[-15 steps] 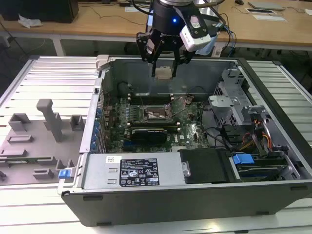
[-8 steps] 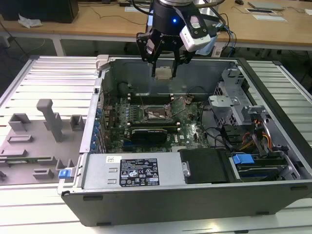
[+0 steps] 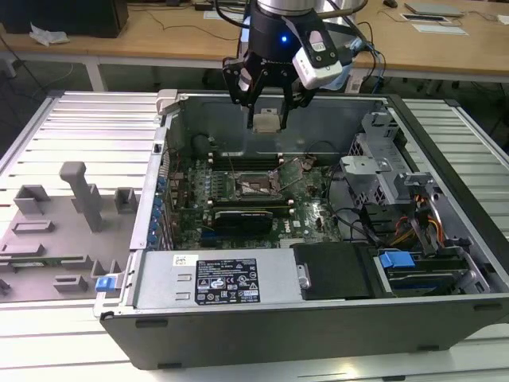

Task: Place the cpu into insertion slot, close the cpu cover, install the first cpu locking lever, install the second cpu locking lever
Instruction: 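Place the cpu into insertion slot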

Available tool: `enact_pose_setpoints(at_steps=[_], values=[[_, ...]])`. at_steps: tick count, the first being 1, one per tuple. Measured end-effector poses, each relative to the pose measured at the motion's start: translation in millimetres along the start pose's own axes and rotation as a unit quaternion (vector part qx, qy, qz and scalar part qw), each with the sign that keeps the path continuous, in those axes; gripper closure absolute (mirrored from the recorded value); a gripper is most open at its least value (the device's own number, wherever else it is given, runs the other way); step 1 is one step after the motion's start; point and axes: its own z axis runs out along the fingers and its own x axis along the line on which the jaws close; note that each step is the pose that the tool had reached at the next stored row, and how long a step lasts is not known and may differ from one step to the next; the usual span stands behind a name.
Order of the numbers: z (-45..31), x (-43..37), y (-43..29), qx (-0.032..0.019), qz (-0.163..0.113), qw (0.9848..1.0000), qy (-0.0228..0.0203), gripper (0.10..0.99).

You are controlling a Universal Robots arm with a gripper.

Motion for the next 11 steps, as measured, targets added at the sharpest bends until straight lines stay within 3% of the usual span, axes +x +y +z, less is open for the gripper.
enact_pose_setpoints(at_steps=[11], values=[[5.8,-0.1,-0.5,-0.0001,0.000,1.0000,0.0000,0.549]])
